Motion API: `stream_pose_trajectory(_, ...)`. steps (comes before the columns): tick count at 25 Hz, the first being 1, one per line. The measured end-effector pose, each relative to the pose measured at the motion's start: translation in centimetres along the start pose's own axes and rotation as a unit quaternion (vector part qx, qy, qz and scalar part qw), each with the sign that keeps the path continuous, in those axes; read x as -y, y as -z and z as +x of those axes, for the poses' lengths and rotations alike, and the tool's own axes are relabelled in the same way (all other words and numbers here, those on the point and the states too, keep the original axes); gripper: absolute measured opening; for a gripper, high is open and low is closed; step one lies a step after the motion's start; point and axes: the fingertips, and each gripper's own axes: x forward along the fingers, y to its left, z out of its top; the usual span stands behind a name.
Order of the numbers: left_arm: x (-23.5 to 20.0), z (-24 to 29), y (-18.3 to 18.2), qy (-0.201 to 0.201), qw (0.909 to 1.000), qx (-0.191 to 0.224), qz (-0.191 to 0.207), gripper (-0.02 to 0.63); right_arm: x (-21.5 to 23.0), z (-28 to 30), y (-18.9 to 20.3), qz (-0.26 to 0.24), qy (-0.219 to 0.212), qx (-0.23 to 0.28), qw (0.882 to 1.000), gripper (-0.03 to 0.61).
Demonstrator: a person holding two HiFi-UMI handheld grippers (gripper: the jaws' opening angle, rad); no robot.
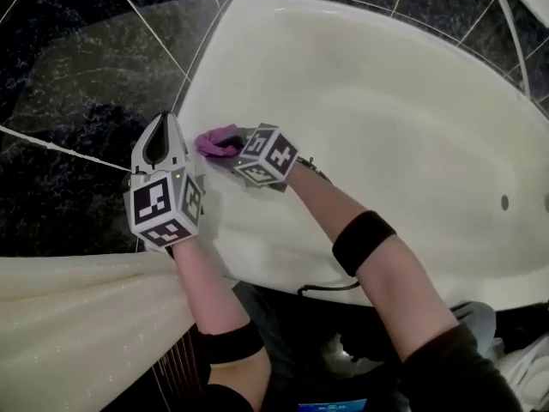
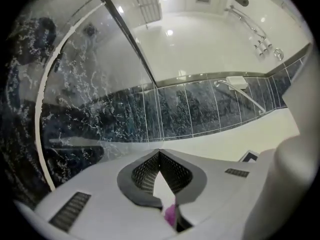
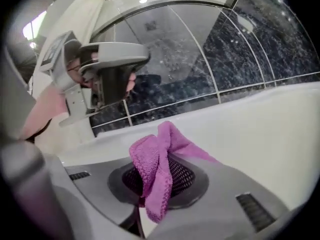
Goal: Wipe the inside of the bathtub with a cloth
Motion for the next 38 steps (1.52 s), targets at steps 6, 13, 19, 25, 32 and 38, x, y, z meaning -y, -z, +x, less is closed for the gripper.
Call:
stream_pose_trajectory(6, 0.2, 0.0, 0.3, 0.011, 0.9997, -0.017, 0.015, 0.0, -7.6, 0.0, 1.5, -0.013, -0.124, -0.02, 0.992, 0.086)
stream_pose_trajectory(13, 1.4, 0.2, 0.6, 0.036, 0.9985, -0.025, 0.032, 0.0, -11.6, -2.5, 4.6, -0.027, -0.204, -0.062, 0.977, 0.087)
stream_pose_trajectory(19, 2.8, 1.0, 0.9, 0.049, 0.997, -0.027, 0.054, 0.0, -13.5, -6.1, 8.2, -0.051, -0.251, -0.126, 0.958, 0.084)
stream_pose_trajectory(25, 3.8, 2.8, 0.8, 0.062, 0.9968, -0.014, 0.049, 0.0, -13.0, -8.5, 9.8, -0.038, -0.262, -0.135, 0.955, 0.083)
stream_pose_trajectory(32, 7.1, 6.2, 1.7, 0.098, 0.9929, -0.013, 0.065, 0.0, -3.8, -11.2, 8.0, 0.002, -0.091, -0.017, 0.996, 0.084)
stream_pose_trajectory(38, 9.7, 11.1, 3.1, 0.138, 0.9887, 0.002, 0.06, 0.0, 14.8, -20.5, 5.4, 0.066, 0.182, 0.064, 0.979, 0.086)
